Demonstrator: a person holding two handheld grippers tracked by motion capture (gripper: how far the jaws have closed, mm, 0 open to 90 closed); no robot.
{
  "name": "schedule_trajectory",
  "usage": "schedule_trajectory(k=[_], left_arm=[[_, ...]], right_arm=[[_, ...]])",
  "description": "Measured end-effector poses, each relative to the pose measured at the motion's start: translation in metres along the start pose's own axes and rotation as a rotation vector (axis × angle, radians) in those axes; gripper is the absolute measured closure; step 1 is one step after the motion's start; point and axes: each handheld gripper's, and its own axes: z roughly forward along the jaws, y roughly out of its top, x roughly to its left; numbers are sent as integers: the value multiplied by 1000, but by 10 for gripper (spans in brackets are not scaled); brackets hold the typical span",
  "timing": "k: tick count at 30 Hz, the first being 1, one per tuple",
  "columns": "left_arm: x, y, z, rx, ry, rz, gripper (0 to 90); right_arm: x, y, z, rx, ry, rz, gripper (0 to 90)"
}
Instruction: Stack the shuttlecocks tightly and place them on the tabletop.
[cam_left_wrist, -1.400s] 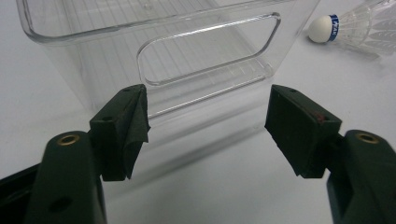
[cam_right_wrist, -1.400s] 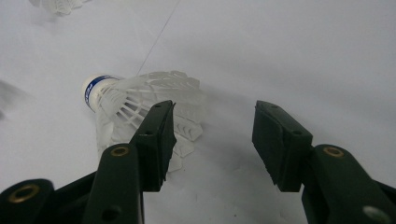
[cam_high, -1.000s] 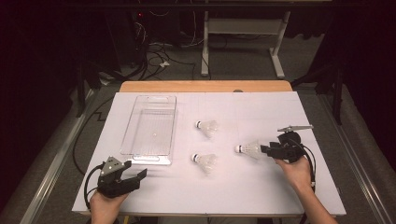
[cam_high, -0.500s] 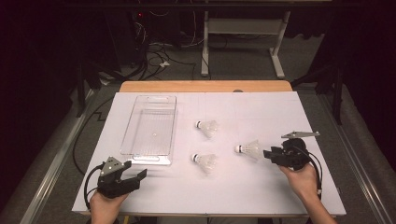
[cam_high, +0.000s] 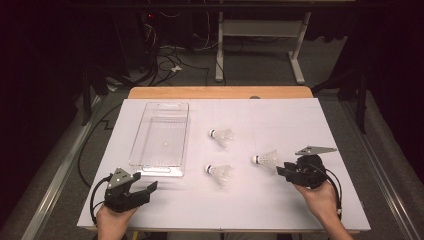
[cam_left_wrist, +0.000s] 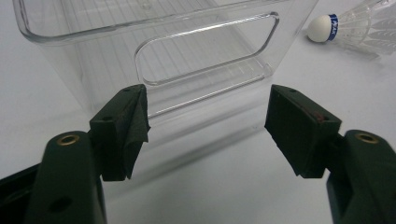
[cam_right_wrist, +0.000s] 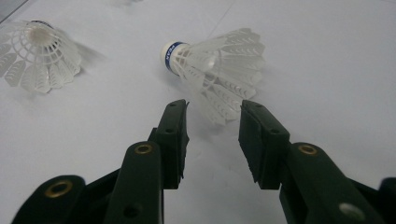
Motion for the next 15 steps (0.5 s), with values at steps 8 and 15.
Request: schedule_trajectory(k=[8, 15], left_arm=[[0, 0, 1, 1, 0, -1, 309], [0, 0, 1, 1, -2, 0, 309]], right_arm=[[6, 5, 9, 27, 3, -13, 639], [9, 11, 19, 42, 5, -21, 658]])
